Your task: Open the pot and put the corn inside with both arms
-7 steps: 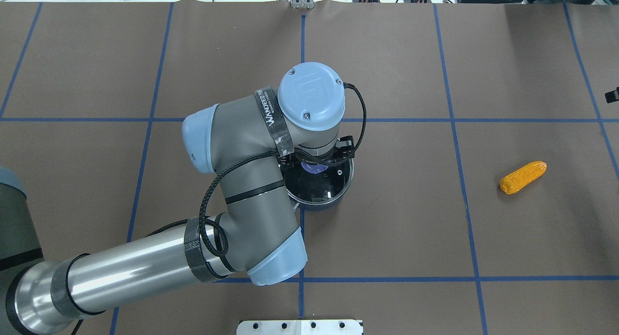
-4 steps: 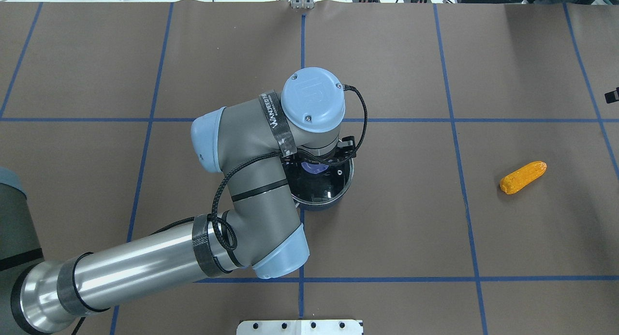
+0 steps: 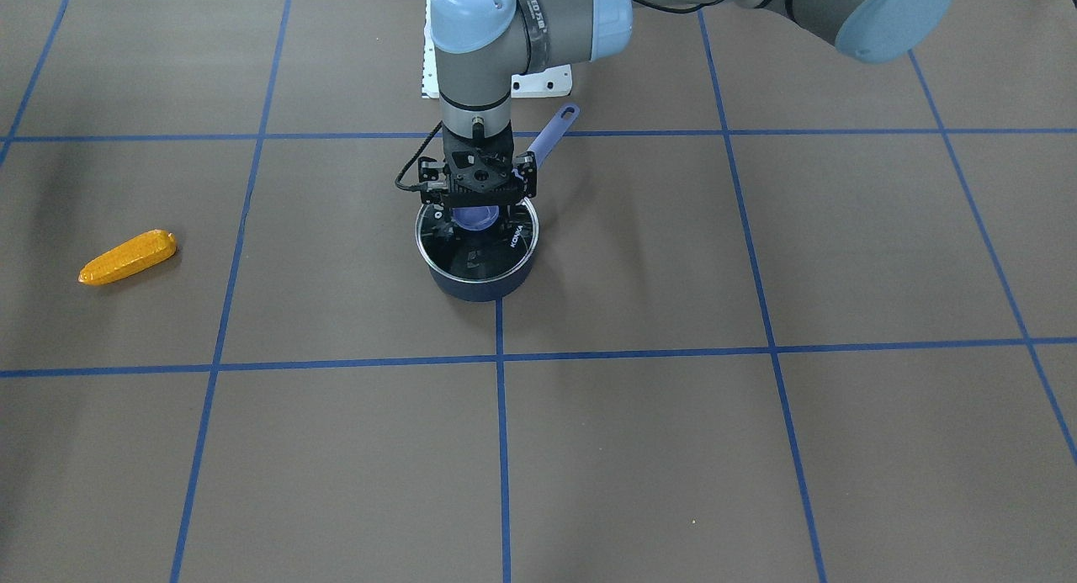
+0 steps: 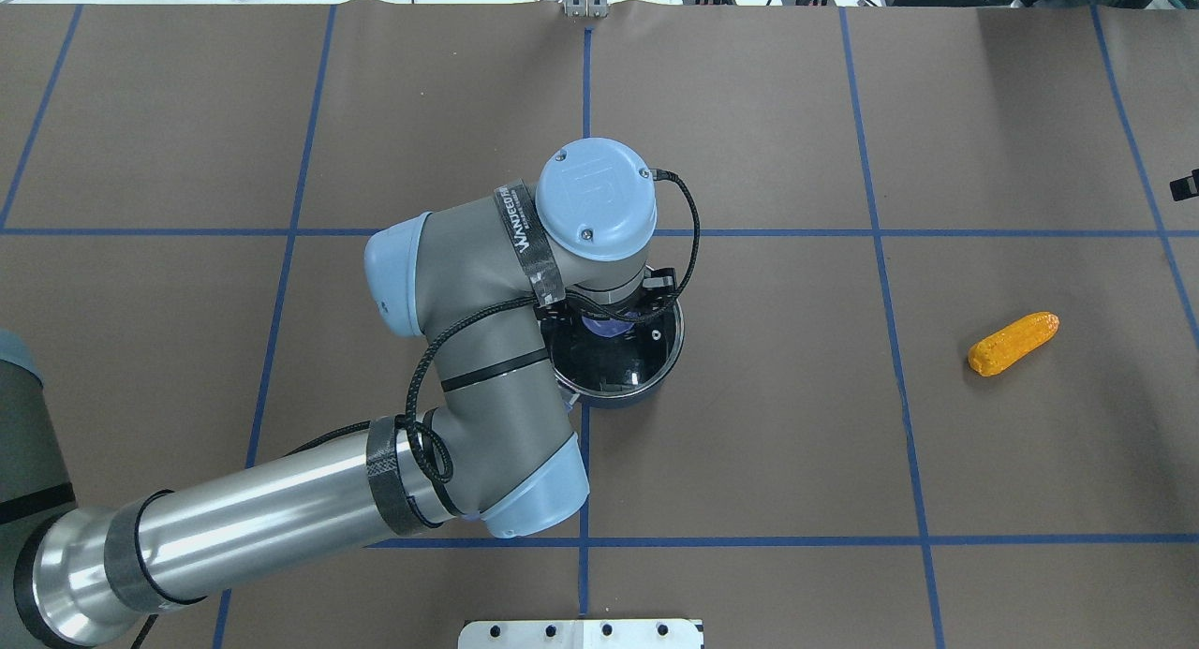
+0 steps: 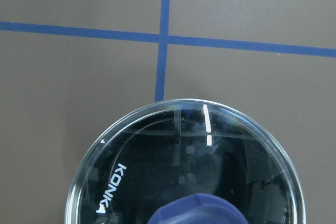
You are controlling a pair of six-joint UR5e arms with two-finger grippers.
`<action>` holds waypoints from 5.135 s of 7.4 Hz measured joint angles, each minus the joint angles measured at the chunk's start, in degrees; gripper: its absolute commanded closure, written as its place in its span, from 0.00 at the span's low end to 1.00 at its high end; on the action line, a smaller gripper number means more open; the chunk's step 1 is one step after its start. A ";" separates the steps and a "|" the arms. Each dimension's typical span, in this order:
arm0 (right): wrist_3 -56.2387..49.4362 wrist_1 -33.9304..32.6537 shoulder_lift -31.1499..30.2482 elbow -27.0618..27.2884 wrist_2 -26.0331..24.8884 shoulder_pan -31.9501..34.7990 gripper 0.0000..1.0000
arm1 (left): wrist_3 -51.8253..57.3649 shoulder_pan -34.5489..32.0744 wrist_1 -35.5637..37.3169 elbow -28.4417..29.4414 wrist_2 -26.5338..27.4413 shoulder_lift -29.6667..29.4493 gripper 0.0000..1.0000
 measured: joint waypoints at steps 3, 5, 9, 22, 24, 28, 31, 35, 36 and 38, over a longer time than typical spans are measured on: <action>0.00 -0.01 0.00 0.00 -0.01 -0.01 0.00 | 0.02 -0.07 0.76 -3.01 -0.06 0.09 0.80; 0.00 0.03 0.00 0.00 -0.01 -0.01 0.00 | 0.81 -0.64 4.58 -8.13 -0.22 0.50 0.80; 0.00 -0.03 0.08 0.00 -0.01 -0.29 0.00 | 23.67 -9.99 8.26 -25.83 -3.67 18.04 0.77; 0.00 0.65 0.27 -0.79 -0.09 -0.94 0.00 | 58.74 -26.33 -47.42 -13.75 -20.87 67.29 0.63; 0.00 0.67 0.27 -0.79 -0.09 -0.94 0.00 | 58.61 -25.72 -49.20 -12.40 -20.90 67.21 0.36; 0.01 0.67 0.27 -0.79 -0.09 -0.94 0.00 | 59.23 -25.01 -49.81 -11.54 -20.76 66.75 0.02; 0.00 0.67 0.27 -0.79 -0.09 -0.94 0.00 | 59.18 -28.09 -47.27 -12.24 -24.68 65.65 0.02; 0.07 0.67 0.28 -0.79 -0.09 -0.94 0.00 | 68.10 -43.50 -29.96 -13.42 -27.36 61.92 0.02; 0.08 0.67 0.35 -0.79 -0.09 -0.94 0.00 | 75.55 -48.02 -22.52 -13.37 -27.40 60.17 0.02; 1.48 0.65 0.66 0.17 0.05 -1.17 0.00 | 87.21 -56.77 -7.91 -12.86 -27.50 56.98 0.02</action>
